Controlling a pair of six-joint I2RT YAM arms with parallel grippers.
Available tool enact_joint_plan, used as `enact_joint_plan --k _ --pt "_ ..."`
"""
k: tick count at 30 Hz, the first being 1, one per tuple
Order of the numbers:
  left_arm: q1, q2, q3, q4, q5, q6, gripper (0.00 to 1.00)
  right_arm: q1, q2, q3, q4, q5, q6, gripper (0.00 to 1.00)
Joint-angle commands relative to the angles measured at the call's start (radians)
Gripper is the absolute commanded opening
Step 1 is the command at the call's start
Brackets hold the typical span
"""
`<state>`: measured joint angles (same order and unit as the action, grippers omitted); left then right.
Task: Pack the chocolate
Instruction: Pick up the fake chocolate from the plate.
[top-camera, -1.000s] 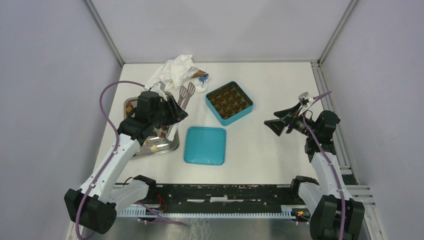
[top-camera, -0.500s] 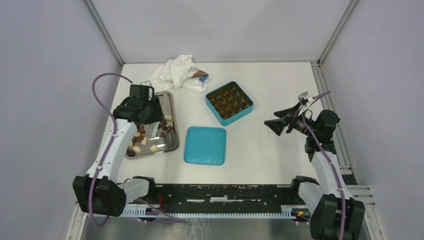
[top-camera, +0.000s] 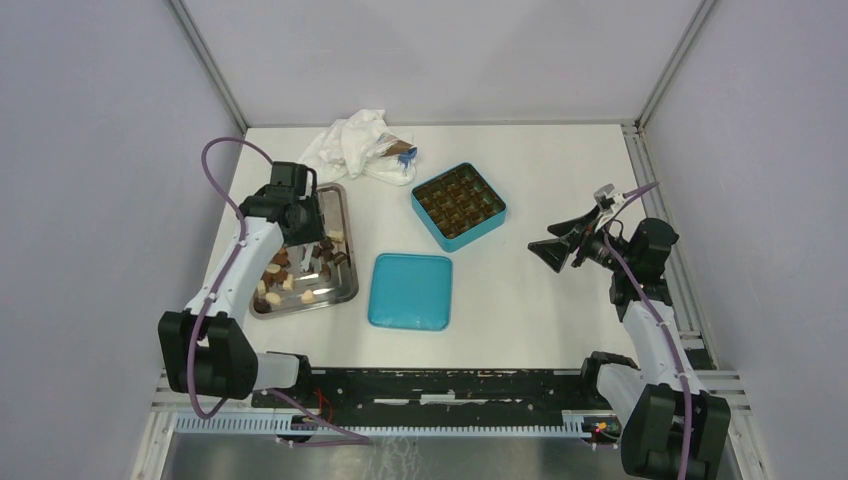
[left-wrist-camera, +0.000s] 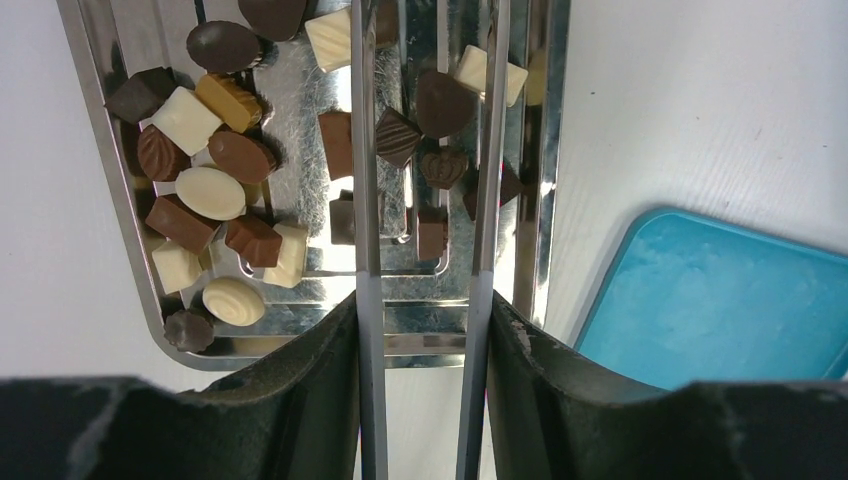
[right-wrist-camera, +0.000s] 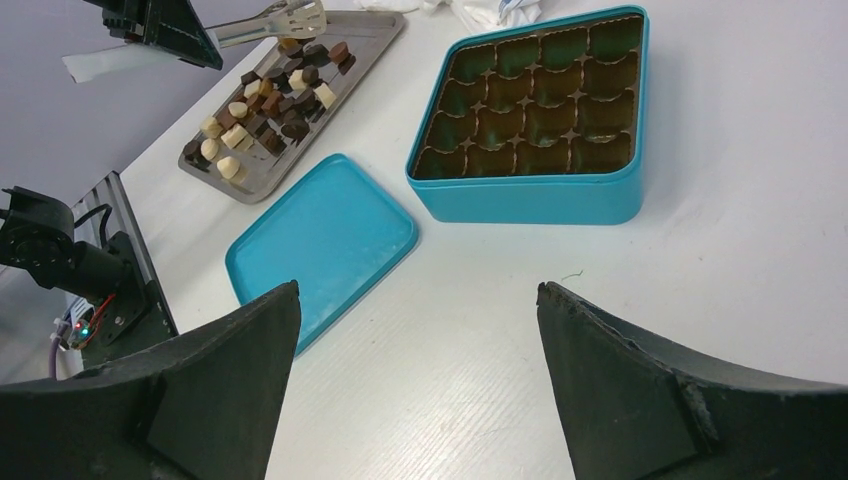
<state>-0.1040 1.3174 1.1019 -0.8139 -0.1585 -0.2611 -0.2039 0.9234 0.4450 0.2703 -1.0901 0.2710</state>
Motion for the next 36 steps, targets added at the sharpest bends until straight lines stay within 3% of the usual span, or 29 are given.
enact_joint_plan --k 1,36 --pt "0.004 0.022 0.028 0.056 -0.053 0.053 0.49 -0.003 0.008 0.044 0.012 0.009 -0.031 0.93" --pt "0.005 0.148 -0.031 0.139 -0.071 0.072 0.49 -0.003 0.026 0.040 0.016 0.001 -0.029 0.93"
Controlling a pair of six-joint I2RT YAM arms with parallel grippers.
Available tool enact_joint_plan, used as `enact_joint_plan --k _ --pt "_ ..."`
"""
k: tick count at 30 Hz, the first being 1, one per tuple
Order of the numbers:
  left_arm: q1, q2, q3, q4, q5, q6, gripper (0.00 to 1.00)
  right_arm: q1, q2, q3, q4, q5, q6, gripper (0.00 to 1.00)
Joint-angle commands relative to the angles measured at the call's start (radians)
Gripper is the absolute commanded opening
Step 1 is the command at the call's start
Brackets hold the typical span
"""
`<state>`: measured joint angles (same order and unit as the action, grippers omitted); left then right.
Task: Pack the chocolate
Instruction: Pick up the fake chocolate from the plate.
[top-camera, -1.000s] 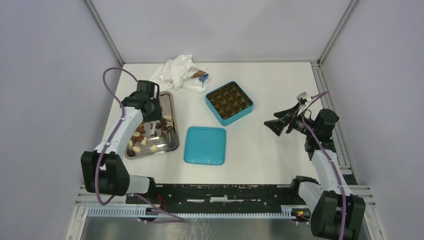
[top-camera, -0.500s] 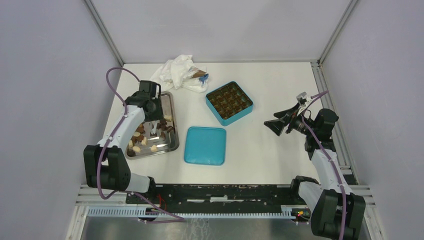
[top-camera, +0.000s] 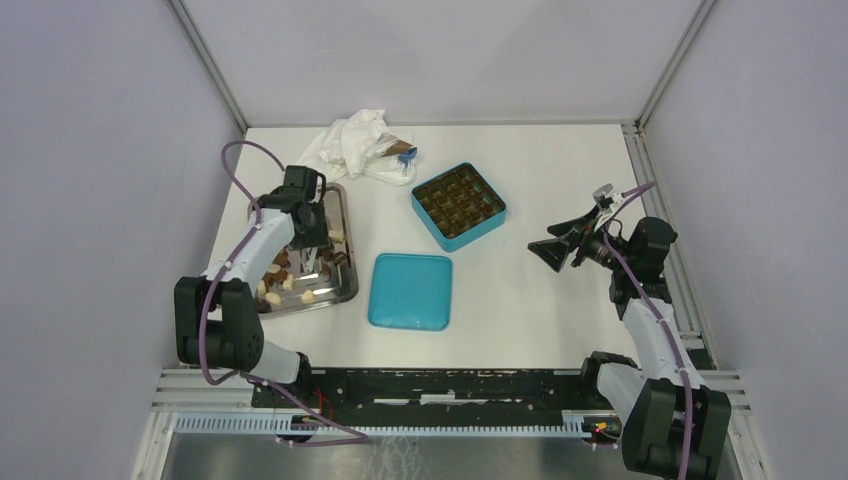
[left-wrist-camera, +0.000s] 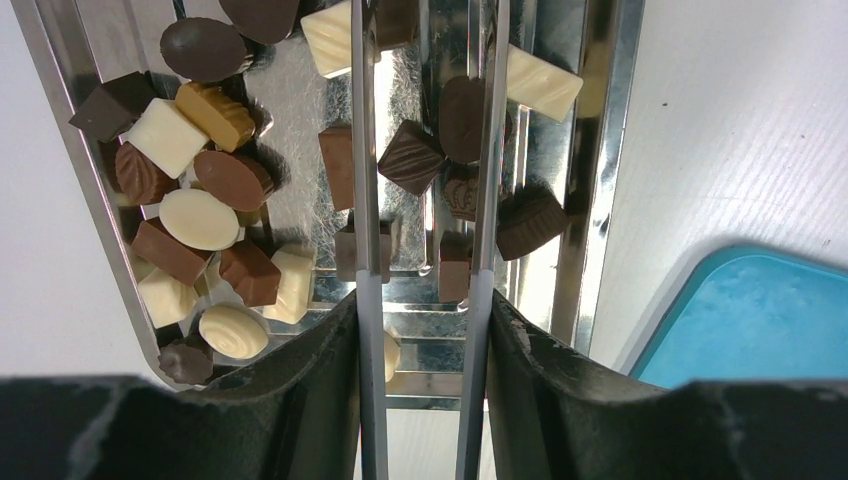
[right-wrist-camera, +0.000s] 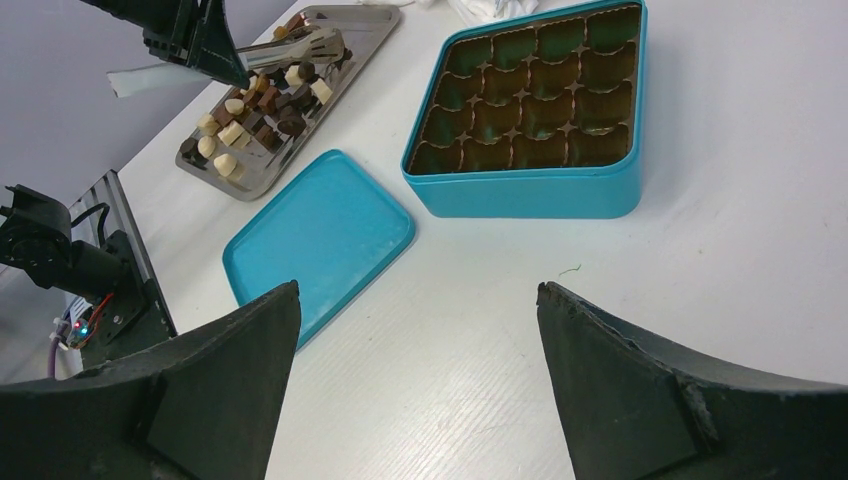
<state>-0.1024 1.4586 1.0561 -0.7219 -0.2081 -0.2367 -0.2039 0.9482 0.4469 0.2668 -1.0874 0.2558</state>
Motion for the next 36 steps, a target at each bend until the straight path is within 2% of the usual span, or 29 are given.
enact_joint_plan --k 1,15,22,29,31,36 --pt "0.004 0.011 0.017 0.047 -0.023 0.049 0.49 -0.002 0.002 0.038 0.019 -0.002 -0.013 0.93" --pt "0.008 0.038 0.053 0.049 -0.019 0.052 0.41 -0.003 0.015 0.036 0.023 -0.008 -0.011 0.93" --pt "0.011 0.062 0.080 0.044 -0.015 0.058 0.45 -0.002 0.012 0.036 0.026 -0.011 -0.009 0.93" --pt "0.016 0.075 0.102 0.037 -0.008 0.059 0.43 -0.003 0.011 0.036 0.027 -0.014 -0.009 0.92" --pt "0.016 0.075 0.099 0.037 -0.006 0.060 0.40 -0.002 0.011 0.036 0.026 -0.013 -0.008 0.93" --pt "0.016 0.059 0.098 0.038 -0.005 0.059 0.17 -0.002 0.010 0.036 0.026 -0.012 -0.010 0.93"
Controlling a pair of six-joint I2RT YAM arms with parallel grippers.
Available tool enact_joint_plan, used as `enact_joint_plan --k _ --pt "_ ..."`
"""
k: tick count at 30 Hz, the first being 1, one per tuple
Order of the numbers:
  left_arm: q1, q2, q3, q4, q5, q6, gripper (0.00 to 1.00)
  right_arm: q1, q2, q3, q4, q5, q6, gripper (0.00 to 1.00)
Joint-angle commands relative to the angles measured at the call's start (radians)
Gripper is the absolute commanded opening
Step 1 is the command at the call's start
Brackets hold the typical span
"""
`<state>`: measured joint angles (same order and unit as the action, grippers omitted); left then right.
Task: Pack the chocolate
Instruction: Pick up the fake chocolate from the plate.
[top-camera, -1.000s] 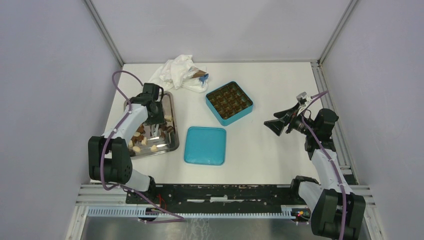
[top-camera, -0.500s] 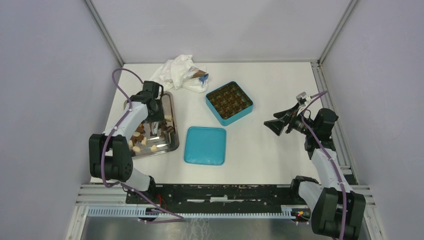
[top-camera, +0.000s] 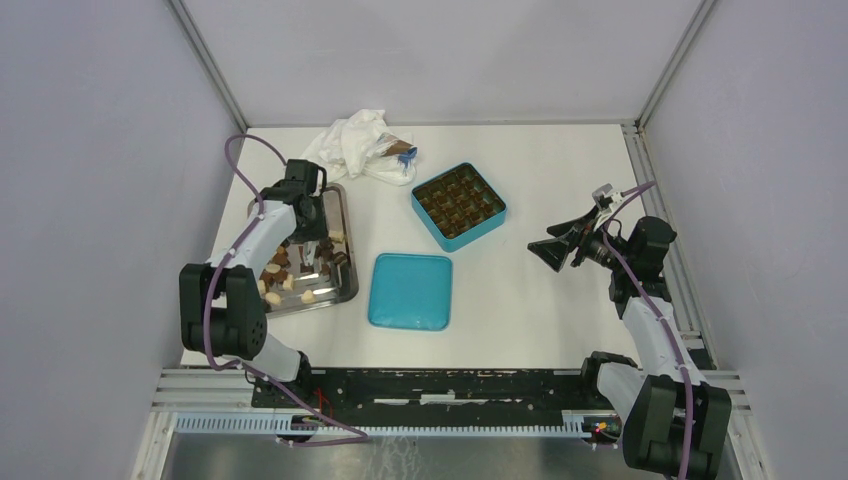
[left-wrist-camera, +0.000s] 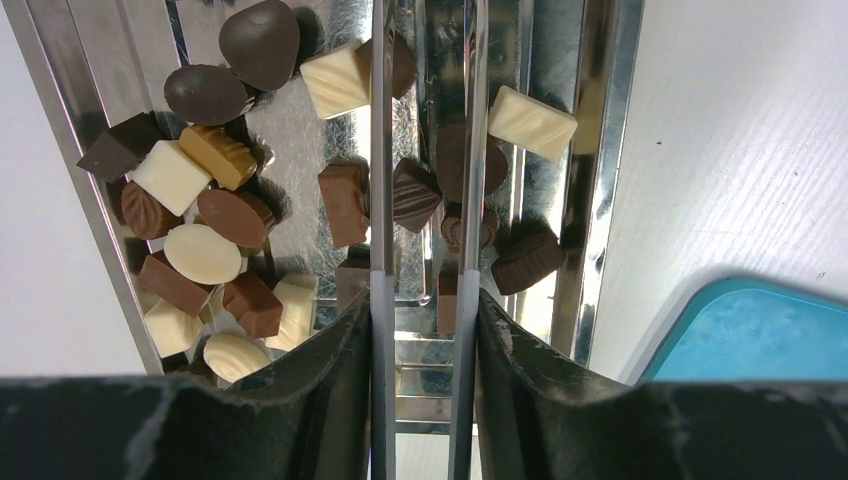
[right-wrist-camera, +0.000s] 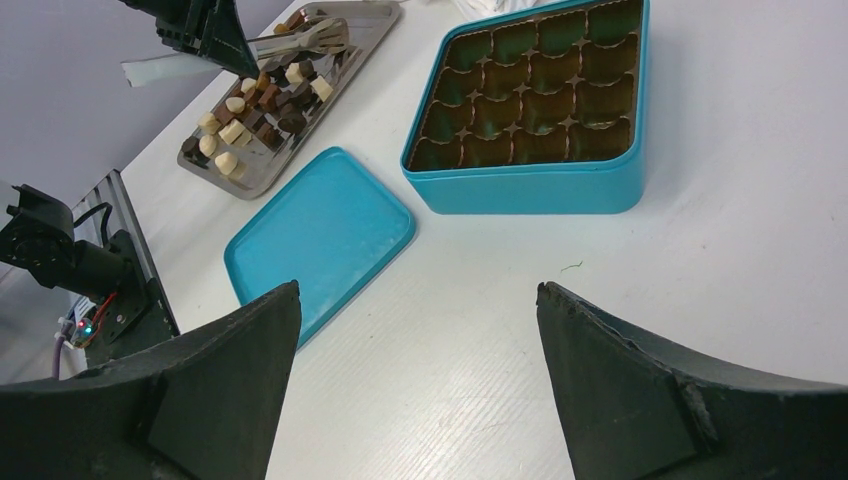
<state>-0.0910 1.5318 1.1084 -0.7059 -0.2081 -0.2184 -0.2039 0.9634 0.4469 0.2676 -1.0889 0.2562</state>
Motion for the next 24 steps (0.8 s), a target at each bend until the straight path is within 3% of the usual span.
enact_joint_plan --k 1,6,16,24 --pt "0.005 -0.019 0.044 0.022 -0.003 0.040 0.14 -0.003 -0.004 0.036 0.026 -0.011 -0.010 0.92" --pt "0.005 -0.054 0.032 0.028 0.013 0.040 0.02 -0.003 -0.004 0.036 0.025 -0.009 -0.014 0.92" --pt "0.004 -0.101 0.007 0.043 0.031 0.040 0.02 -0.003 0.000 0.036 0.023 -0.006 -0.020 0.92" --pt "0.004 -0.258 -0.027 0.050 0.183 0.000 0.02 -0.003 -0.004 0.038 0.019 -0.009 -0.029 0.92"
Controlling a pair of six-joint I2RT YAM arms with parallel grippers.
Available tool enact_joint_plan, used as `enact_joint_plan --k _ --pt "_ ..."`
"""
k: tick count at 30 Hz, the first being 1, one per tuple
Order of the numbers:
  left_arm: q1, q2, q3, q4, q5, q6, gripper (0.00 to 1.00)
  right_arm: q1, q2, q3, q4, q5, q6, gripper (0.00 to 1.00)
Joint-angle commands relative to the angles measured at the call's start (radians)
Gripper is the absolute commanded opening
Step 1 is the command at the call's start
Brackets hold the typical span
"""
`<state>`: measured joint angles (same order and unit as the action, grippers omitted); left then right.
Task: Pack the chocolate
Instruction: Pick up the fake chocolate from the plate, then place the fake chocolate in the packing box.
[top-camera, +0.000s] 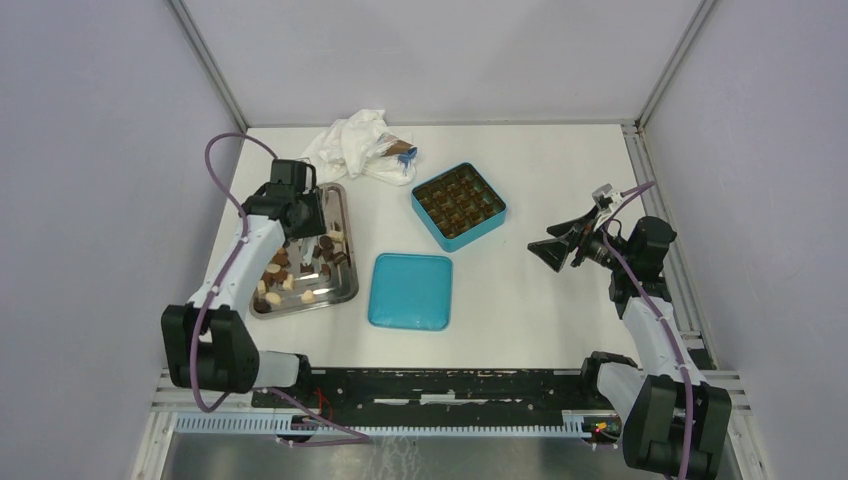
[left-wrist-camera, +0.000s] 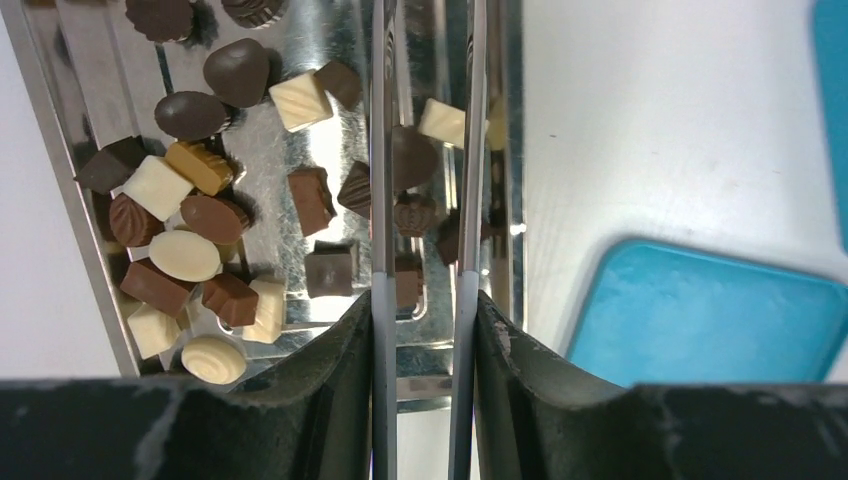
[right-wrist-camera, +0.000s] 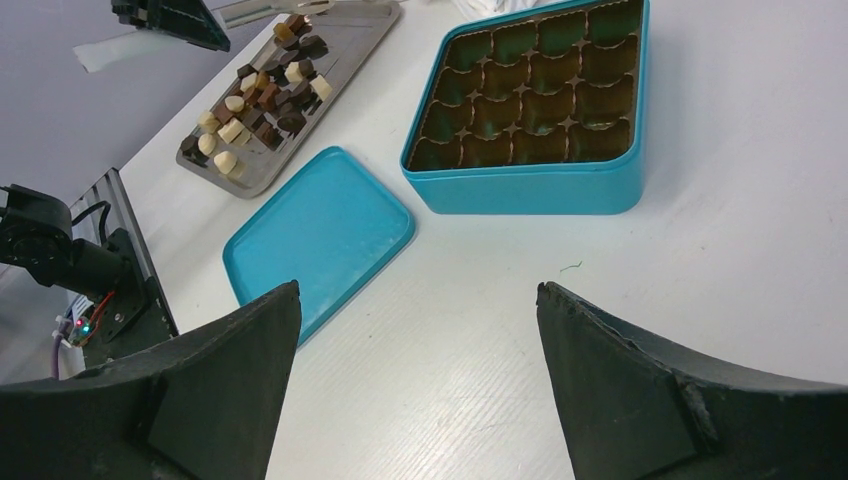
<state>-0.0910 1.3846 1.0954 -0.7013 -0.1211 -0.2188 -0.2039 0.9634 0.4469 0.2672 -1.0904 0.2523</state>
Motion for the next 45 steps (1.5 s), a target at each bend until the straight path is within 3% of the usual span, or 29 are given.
enact_joint_plan --k 1,10,18,27,45 --pt "0.002 -0.132 -0.025 0.049 0.127 -0.009 0.02 -0.003 -0.003 0.038 0.020 -0.008 -0.025 0.93" --pt "-0.089 -0.253 -0.057 0.144 0.366 -0.132 0.02 -0.004 -0.007 0.038 0.016 -0.004 -0.042 0.93" --pt "-0.363 -0.208 -0.043 0.275 0.281 -0.255 0.02 -0.011 -0.012 0.041 0.002 0.003 -0.063 0.92" --pt "-0.517 0.001 0.098 0.342 0.147 -0.263 0.02 -0.015 -0.017 0.045 -0.005 0.002 -0.065 0.93" --pt "-0.609 0.479 0.528 0.265 -0.023 -0.146 0.02 -0.015 -0.012 0.049 -0.010 -0.004 -0.064 0.92"
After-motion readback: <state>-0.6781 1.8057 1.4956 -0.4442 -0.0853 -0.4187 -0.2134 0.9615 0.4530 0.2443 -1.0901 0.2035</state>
